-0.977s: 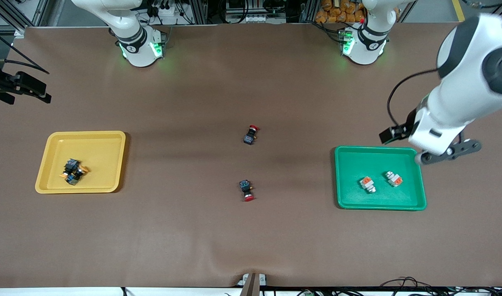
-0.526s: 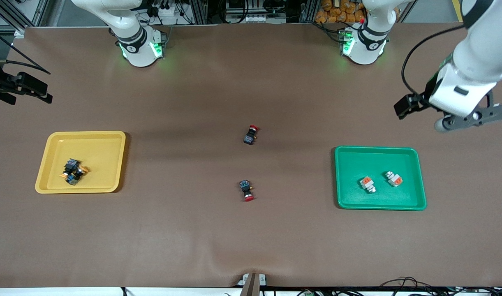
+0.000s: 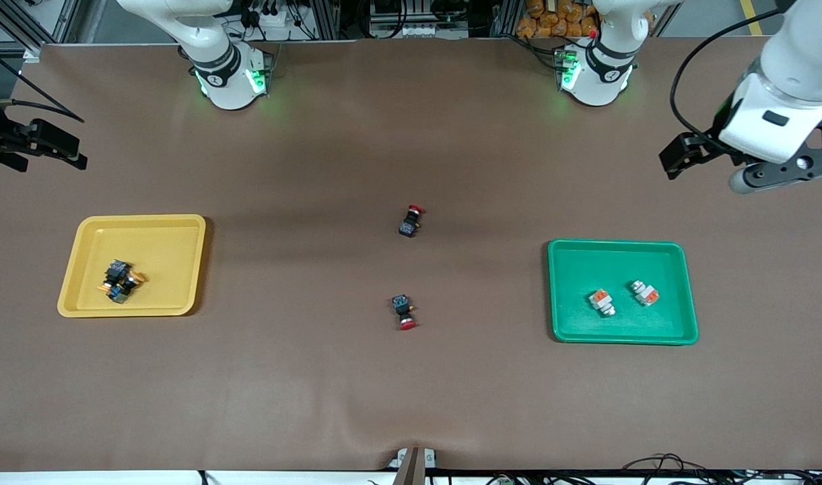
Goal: Place green and yellow buttons in trays
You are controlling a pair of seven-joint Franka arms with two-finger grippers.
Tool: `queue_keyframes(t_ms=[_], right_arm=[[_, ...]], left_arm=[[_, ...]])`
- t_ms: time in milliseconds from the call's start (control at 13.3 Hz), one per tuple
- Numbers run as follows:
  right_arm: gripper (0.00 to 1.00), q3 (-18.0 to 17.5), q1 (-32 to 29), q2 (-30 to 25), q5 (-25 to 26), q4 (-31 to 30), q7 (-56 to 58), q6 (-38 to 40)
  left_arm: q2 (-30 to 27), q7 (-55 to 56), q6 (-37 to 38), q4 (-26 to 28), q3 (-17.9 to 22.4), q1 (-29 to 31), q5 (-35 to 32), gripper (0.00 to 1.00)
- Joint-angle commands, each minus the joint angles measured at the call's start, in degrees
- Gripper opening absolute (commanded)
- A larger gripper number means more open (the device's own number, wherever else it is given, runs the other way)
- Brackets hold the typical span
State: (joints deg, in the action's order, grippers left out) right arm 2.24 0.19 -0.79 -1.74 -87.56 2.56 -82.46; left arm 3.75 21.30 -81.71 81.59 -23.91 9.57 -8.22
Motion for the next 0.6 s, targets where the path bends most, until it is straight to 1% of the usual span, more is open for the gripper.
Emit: queue_keyframes(t_ms=[0,75,226,376,526], right_arm=[[1.00,-0.3,-0.7,-0.2,-0.6,0.1,0.4,0.5],[1.00,-0.3,-0.6,-0.2,-0.6,0.1,0.4,0.5],[1.00,-0.3,-0.7,-0.2,-0.6,0.1,0.4,0.5],[1.00,-0.3,-0.8,-0.2,-0.6,0.1,0.4,0.5],[1.00,-0.4,-0.5,-0.2,-0.6,0.2,0.1,0.5]], left_arm=[[-2.7,-6.3,0.3,1.0,10.1,-5.7,2.8,1.00],[-3.0,-7.8,0.3,1.1,13.5,-7.8,3.6,1.00],[-4.1,-9.1,-0.1,2.2,18.2,-10.4,4.3,1.00],[-8.0,-9.9,-4.4,7.9,20.2,-11.3,4.6,1.00],[-9.8,-12.2,-5.0,10.5,20.8,-11.2,5.3,1.00]])
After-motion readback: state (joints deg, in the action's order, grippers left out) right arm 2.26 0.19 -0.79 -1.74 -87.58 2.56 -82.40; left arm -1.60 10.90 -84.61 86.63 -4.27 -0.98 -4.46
